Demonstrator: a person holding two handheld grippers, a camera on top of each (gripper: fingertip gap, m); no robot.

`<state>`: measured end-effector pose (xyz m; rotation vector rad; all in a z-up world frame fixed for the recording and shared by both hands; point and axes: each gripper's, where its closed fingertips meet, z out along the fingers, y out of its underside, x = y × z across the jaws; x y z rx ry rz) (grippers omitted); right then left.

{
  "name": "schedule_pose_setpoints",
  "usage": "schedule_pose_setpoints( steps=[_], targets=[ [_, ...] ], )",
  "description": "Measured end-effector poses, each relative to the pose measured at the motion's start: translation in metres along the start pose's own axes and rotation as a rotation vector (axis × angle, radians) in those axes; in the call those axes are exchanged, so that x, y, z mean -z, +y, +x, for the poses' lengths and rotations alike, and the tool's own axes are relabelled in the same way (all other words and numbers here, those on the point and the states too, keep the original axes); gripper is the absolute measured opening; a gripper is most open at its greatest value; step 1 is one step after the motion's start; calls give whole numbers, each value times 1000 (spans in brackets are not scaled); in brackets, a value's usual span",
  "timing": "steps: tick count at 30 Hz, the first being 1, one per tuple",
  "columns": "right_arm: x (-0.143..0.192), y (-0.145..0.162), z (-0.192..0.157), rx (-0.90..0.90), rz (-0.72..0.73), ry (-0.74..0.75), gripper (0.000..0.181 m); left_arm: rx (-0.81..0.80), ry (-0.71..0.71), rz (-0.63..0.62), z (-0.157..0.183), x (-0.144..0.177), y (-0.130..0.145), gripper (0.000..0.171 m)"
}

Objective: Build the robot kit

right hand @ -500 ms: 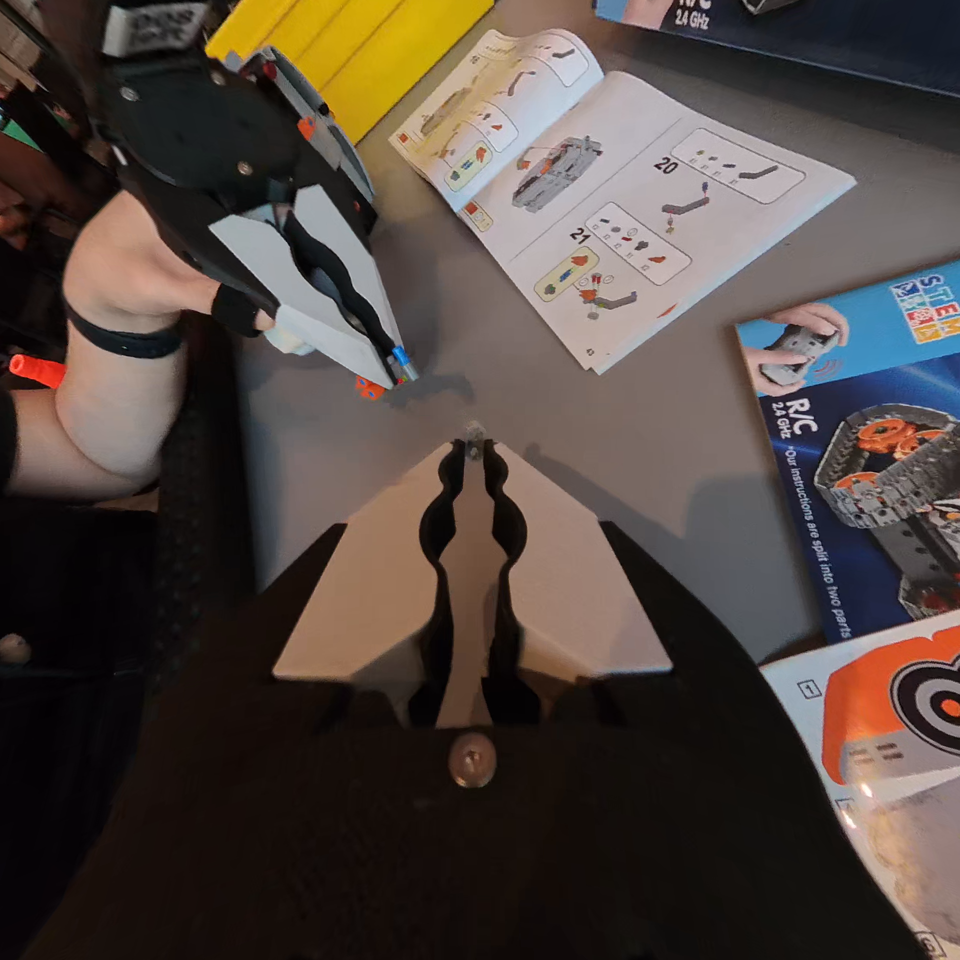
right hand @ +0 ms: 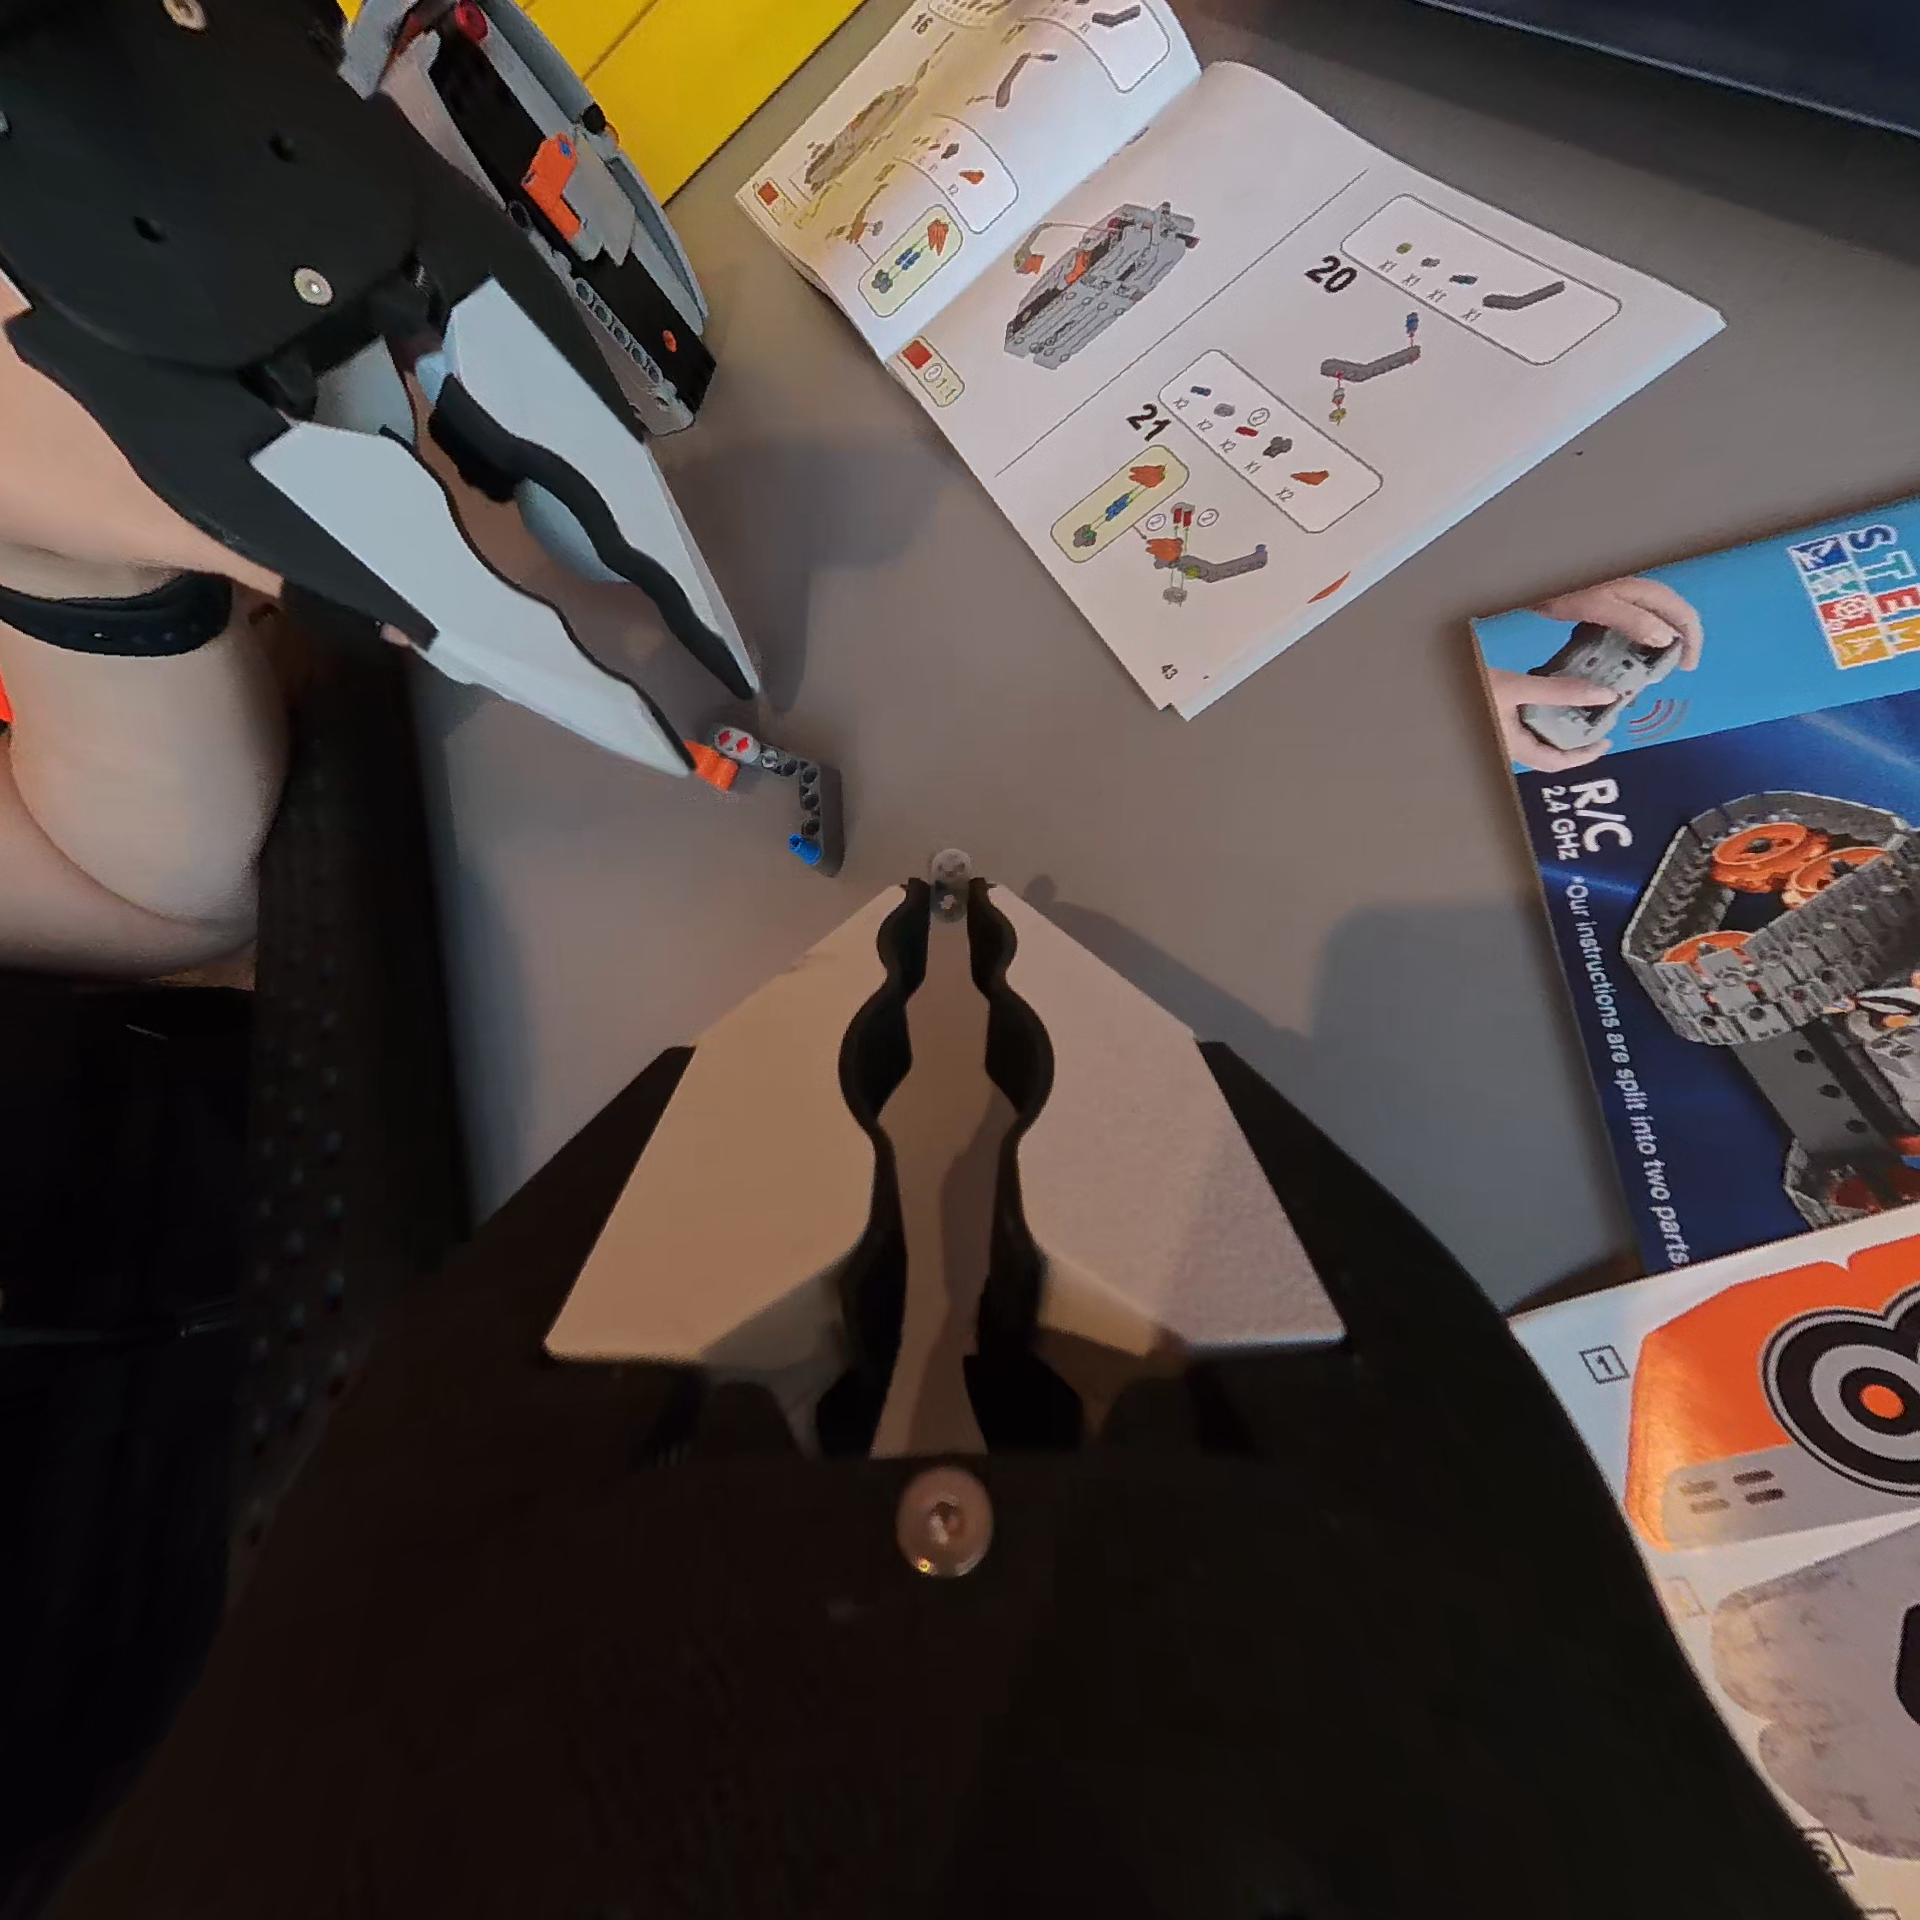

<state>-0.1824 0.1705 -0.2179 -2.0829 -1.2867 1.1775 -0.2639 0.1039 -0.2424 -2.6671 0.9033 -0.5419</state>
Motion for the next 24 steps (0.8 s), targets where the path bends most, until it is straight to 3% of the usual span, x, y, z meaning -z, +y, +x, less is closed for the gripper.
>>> schedule_pose_setpoints(
  steps=[4, 9, 13, 17, 22, 24],
  targets=[
    [0, 1, 0, 3, -5, 1, 7, -26, 4, 30, 2, 6, -5, 24],
    [1, 1, 0, 8, -6, 5, 7, -84, -67, -44, -1, -5, 0, 21],
    [1, 0, -1, 8, 0, 0, 7, -95, -54, -50, 1, -10, 0, 7],
    [1, 0, -2, 10, 1, -2, 7, -87, -44, -60, 0, -12, 2, 6],
    [2, -2, -5, 8, 14, -12, 7, -91, -35, -48, 0, -11, 1, 5],
    [6, -11, -5, 4, 66, -13, 7, -69, 2, 21, 3, -6, -9, 6]
  ],
)
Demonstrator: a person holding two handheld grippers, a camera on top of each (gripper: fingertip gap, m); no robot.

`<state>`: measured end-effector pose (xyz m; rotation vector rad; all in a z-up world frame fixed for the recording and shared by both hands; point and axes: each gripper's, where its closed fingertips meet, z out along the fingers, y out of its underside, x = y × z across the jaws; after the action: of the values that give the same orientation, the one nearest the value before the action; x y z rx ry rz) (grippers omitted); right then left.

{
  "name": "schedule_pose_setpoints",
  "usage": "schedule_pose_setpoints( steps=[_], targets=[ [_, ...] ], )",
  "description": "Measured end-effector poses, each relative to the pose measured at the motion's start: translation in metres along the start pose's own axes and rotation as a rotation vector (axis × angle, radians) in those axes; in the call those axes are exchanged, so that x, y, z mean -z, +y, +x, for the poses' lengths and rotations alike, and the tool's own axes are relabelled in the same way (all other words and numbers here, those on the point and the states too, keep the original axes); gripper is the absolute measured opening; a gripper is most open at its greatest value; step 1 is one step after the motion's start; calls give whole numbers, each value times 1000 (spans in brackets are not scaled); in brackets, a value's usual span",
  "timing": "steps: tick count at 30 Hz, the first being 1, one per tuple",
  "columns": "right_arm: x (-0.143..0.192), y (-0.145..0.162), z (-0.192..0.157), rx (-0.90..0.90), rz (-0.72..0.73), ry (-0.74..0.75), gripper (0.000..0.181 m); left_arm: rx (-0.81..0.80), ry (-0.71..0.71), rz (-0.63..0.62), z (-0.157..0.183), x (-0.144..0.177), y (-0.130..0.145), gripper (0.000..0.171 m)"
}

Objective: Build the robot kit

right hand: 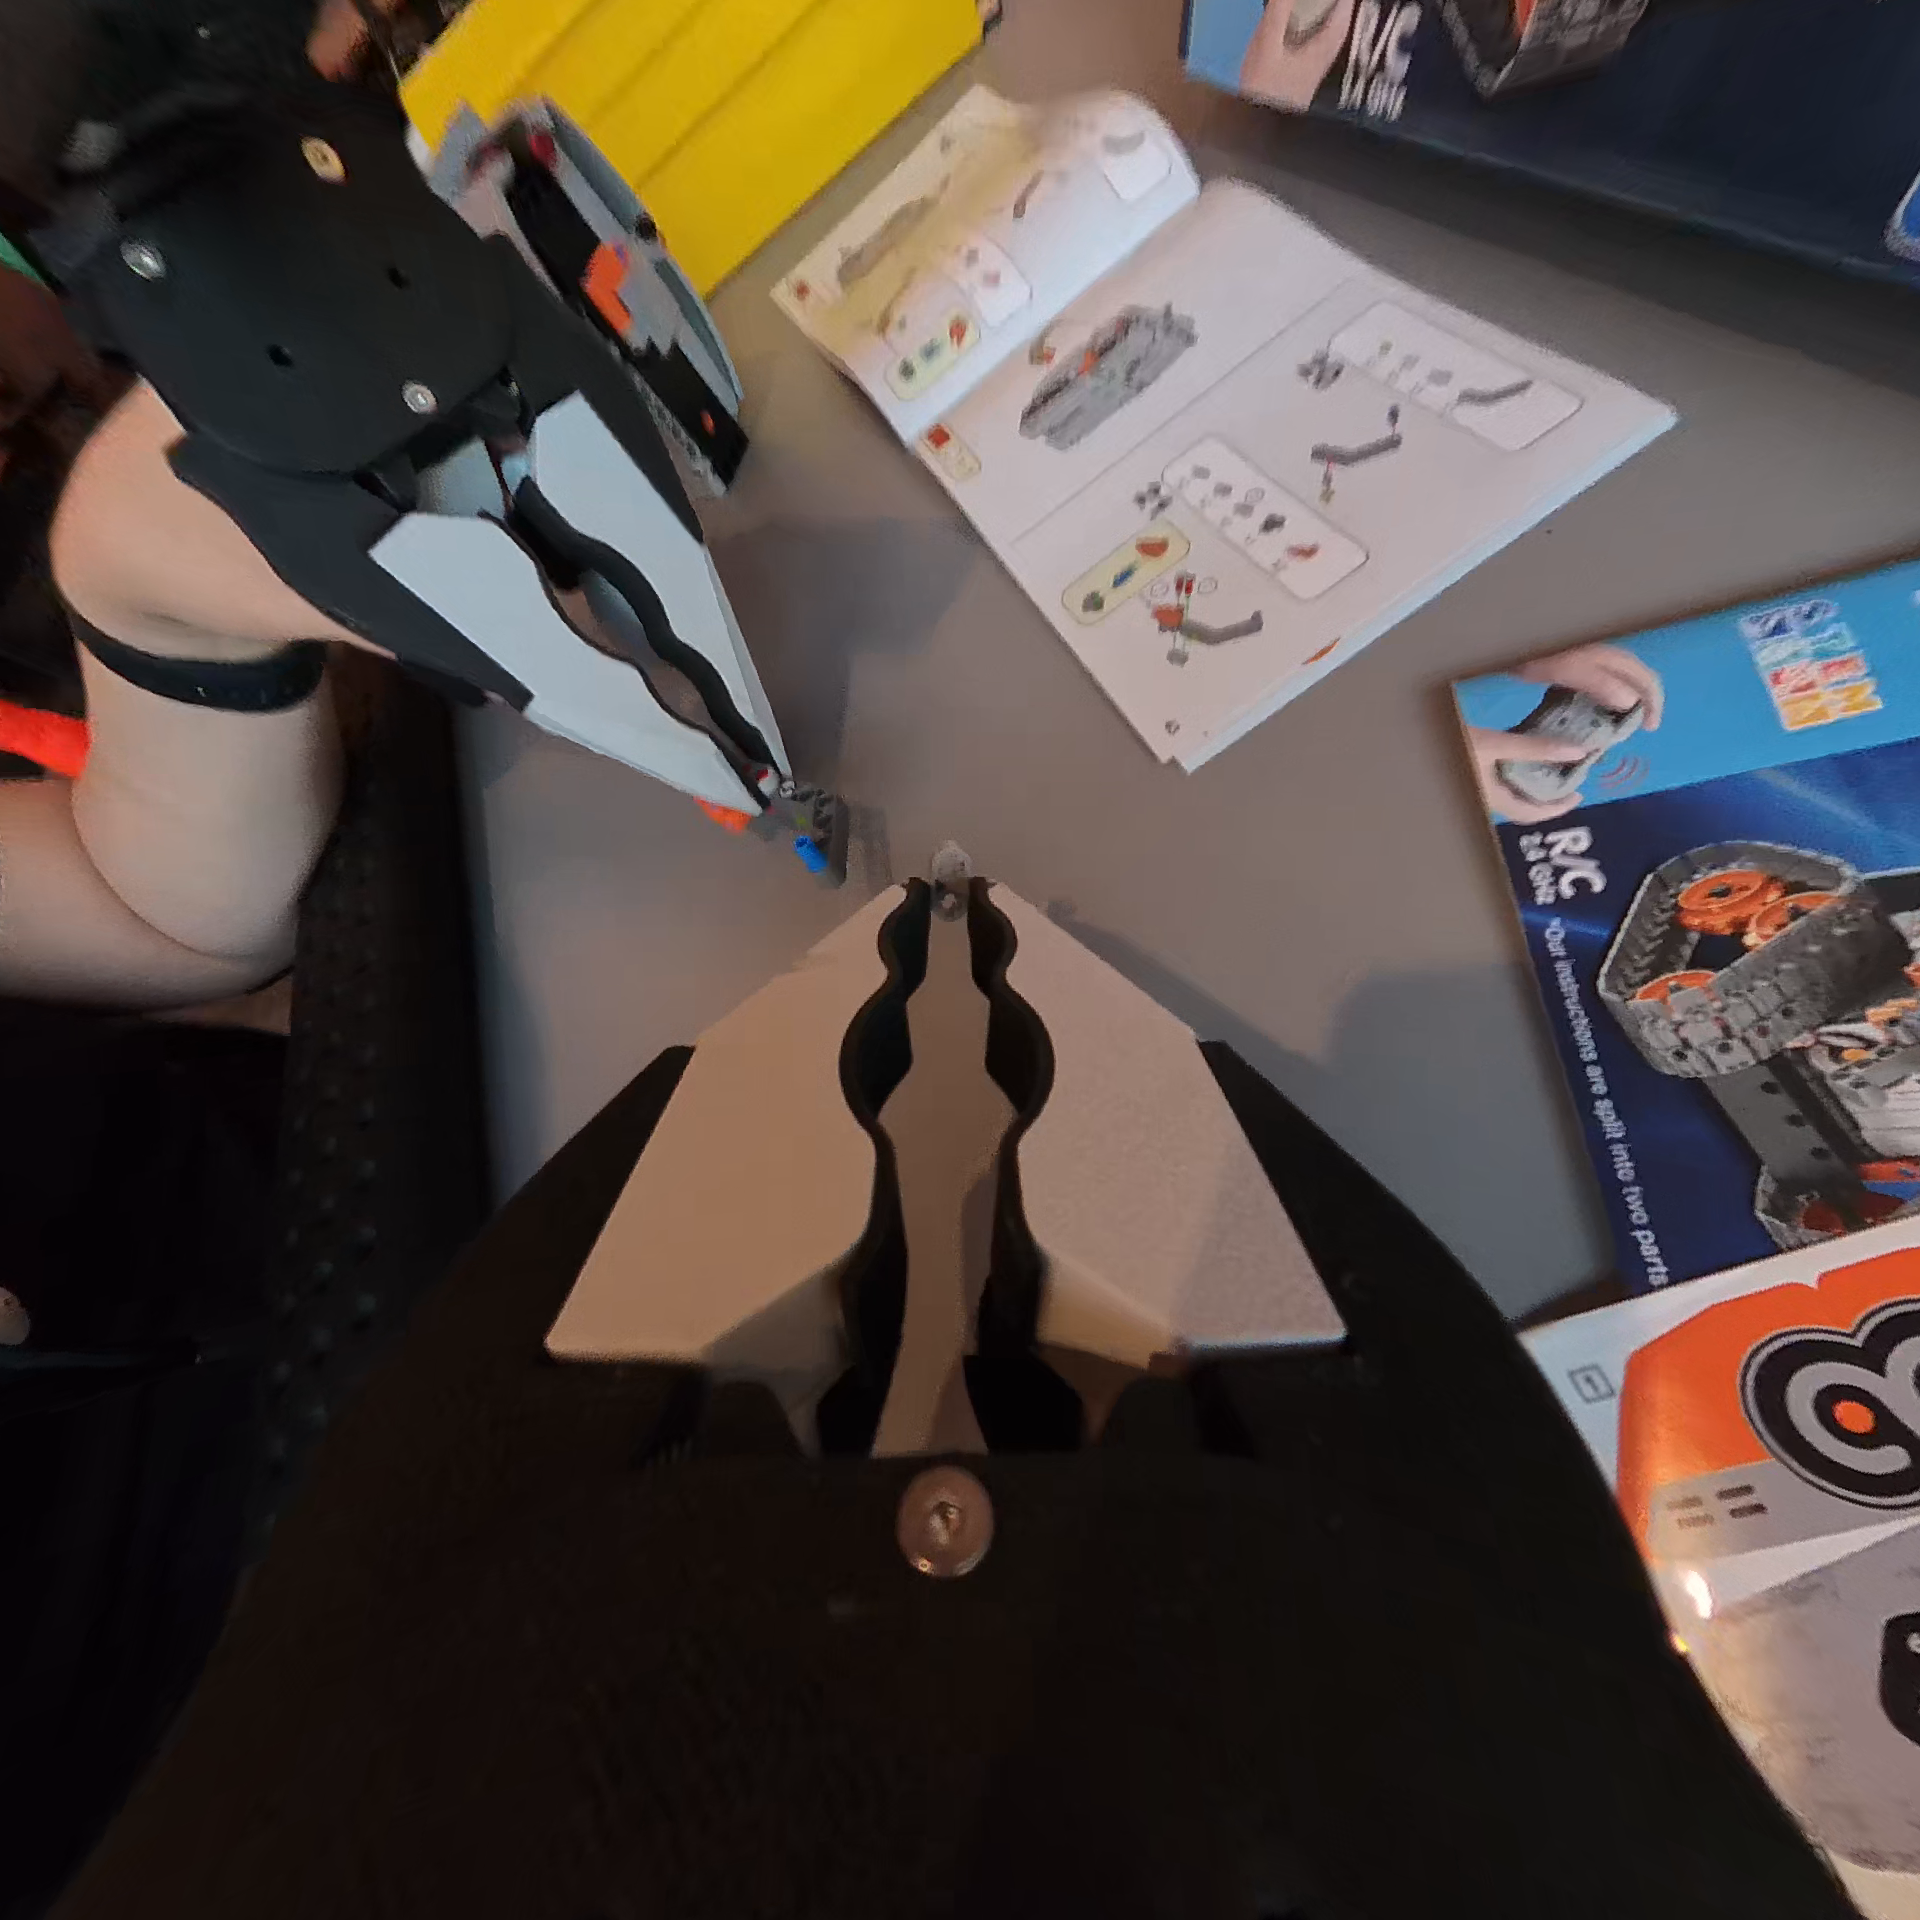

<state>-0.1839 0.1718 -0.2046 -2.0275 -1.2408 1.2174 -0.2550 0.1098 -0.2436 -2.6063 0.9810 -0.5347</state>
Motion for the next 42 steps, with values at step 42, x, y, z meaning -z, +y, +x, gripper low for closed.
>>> schedule_pose_setpoints(
  steps=[42],
  targets=[
    [52, -74, 6, -40, 559, 125, 7, 121, 550, 1132, 22, 124, -102, 5]
  ],
)
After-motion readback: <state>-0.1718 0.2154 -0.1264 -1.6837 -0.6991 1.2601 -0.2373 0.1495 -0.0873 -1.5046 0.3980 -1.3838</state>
